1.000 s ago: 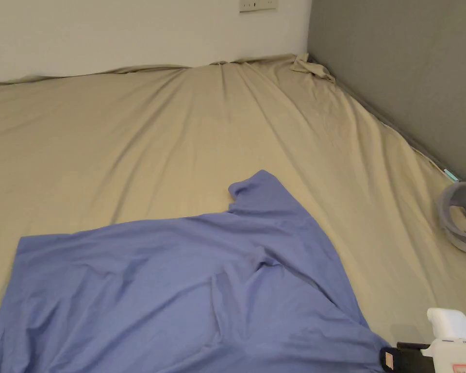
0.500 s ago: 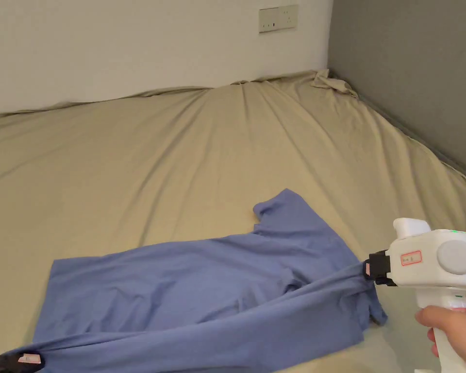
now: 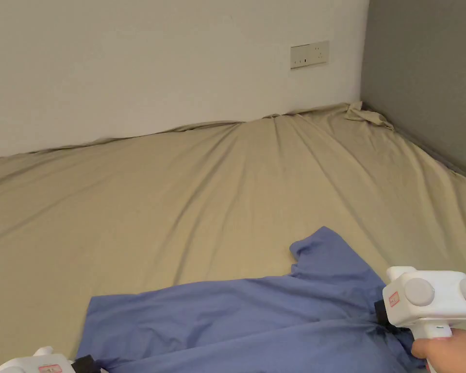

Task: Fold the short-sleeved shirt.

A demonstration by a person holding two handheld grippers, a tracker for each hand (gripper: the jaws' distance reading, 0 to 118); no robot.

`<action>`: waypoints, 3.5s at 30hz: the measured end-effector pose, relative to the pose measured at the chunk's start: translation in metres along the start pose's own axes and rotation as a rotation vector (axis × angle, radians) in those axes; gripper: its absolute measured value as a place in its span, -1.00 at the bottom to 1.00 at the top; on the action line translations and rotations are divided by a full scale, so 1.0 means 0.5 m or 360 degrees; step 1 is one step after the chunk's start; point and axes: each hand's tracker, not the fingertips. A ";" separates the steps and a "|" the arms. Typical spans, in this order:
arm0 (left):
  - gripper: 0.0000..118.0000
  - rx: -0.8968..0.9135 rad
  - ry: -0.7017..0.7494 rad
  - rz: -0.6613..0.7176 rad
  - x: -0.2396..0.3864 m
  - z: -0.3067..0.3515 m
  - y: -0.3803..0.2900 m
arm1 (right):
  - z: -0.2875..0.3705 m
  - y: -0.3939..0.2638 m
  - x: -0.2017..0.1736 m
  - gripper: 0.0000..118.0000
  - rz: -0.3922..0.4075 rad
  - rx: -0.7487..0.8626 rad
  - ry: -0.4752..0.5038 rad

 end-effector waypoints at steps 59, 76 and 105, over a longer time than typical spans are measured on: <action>-0.94 0.0071 -0.0071 -0.0405 -0.011 0.163 -0.120 | 0.076 -0.133 0.028 -0.32 0.0292 0.0096 0.0239; -0.94 -0.0200 -0.0262 -0.0345 -0.169 0.357 -0.239 | 0.286 -0.294 0.113 -0.74 0.0198 -0.0223 0.0426; -1.00 0.0086 -0.0143 -0.0678 -0.023 0.368 -0.255 | 0.378 -0.265 -0.033 -0.95 0.0408 0.0581 0.0285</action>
